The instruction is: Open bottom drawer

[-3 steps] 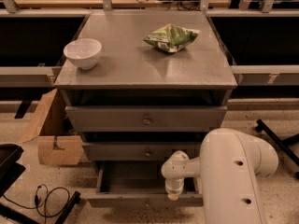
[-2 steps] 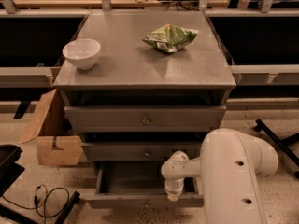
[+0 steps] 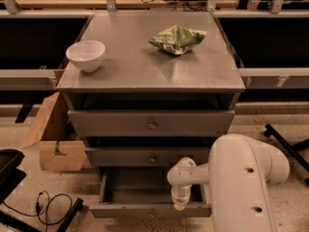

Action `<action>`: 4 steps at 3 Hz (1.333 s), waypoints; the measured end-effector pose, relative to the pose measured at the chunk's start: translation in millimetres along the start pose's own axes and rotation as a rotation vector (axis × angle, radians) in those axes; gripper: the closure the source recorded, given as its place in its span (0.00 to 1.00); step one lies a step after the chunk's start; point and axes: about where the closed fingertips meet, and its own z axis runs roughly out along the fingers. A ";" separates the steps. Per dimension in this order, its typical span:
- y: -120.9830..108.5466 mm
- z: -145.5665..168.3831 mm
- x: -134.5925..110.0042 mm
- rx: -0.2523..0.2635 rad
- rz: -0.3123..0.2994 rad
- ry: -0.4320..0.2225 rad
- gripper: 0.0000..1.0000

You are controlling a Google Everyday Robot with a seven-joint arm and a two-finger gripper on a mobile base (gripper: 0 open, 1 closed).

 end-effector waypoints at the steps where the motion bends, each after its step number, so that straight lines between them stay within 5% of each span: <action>1: 8.3 3.0 1.4 -0.027 -0.003 0.001 1.00; 4: 55.1 18.1 9.0 -0.155 -0.018 0.000 1.00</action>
Offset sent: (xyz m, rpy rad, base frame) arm -0.3296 0.0104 -0.0140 0.2249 0.7990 0.0154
